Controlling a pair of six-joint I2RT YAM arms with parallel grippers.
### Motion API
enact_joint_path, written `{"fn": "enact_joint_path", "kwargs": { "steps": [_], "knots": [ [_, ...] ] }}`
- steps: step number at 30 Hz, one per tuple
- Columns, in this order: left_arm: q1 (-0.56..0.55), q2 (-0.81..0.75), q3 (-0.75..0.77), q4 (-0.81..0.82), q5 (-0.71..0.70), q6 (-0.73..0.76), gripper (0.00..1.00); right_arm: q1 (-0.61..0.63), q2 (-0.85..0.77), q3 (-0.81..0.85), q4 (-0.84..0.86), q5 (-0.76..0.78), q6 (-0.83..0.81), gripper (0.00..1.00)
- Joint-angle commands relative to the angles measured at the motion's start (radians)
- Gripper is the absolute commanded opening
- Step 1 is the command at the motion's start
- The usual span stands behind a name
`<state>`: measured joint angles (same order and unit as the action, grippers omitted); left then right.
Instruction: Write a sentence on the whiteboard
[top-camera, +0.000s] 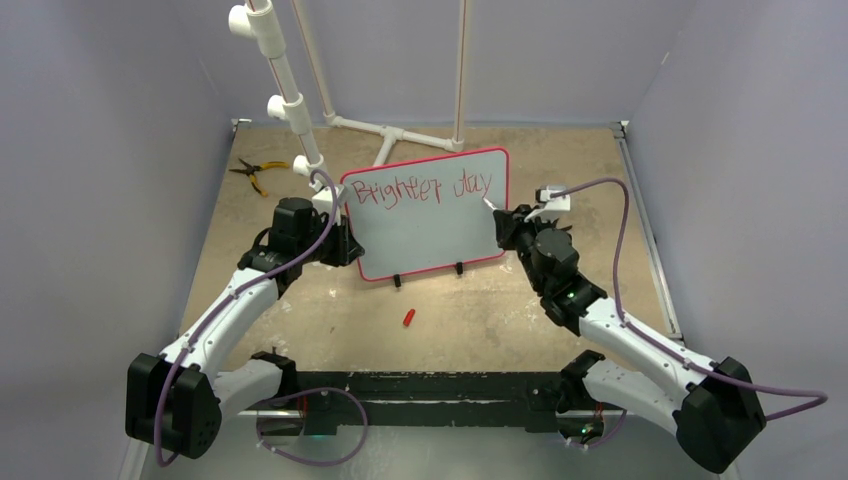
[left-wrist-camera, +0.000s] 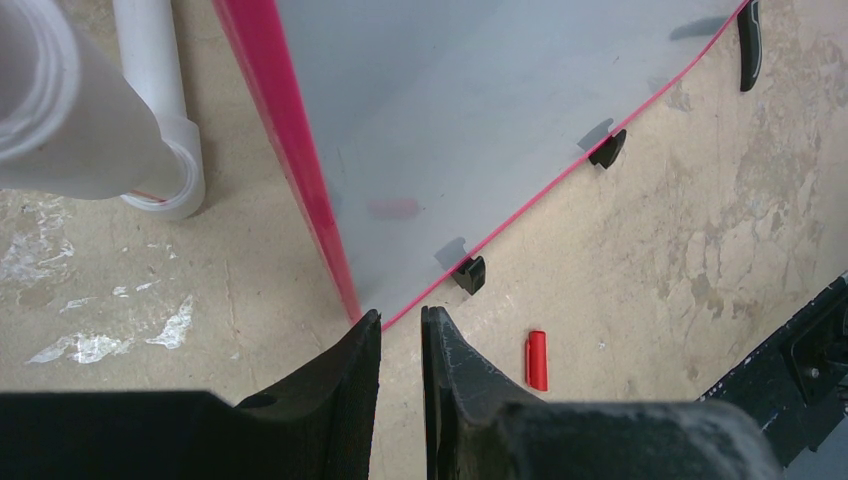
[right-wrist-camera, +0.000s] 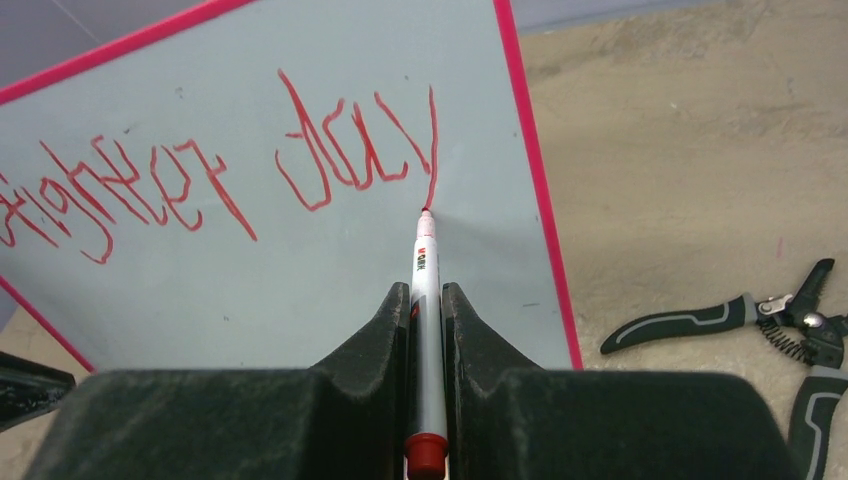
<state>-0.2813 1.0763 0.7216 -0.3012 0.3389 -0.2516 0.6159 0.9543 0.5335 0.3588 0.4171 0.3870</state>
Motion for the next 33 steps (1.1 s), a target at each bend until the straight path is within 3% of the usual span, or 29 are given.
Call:
{"fn": "enact_joint_path", "kwargs": {
  "steps": [1, 10, 20, 33],
  "knots": [
    [0.005, -0.024, -0.003, 0.039, 0.021, -0.001, 0.20, -0.002, -0.018, -0.025, -0.008, -0.068, 0.042, 0.00],
    [0.005, -0.021, -0.003, 0.040, 0.020, -0.002, 0.20, -0.002, -0.098, 0.019, -0.048, -0.046, 0.037, 0.00],
    [0.005, -0.020, -0.004, 0.038, 0.015, -0.002, 0.20, -0.005, -0.039, 0.106, 0.042, 0.091, -0.046, 0.00],
    [0.005, -0.016, -0.002, 0.038, 0.015, 0.000, 0.20, -0.025, 0.014, 0.132, 0.081, 0.126, -0.063, 0.00]
  ]
}}
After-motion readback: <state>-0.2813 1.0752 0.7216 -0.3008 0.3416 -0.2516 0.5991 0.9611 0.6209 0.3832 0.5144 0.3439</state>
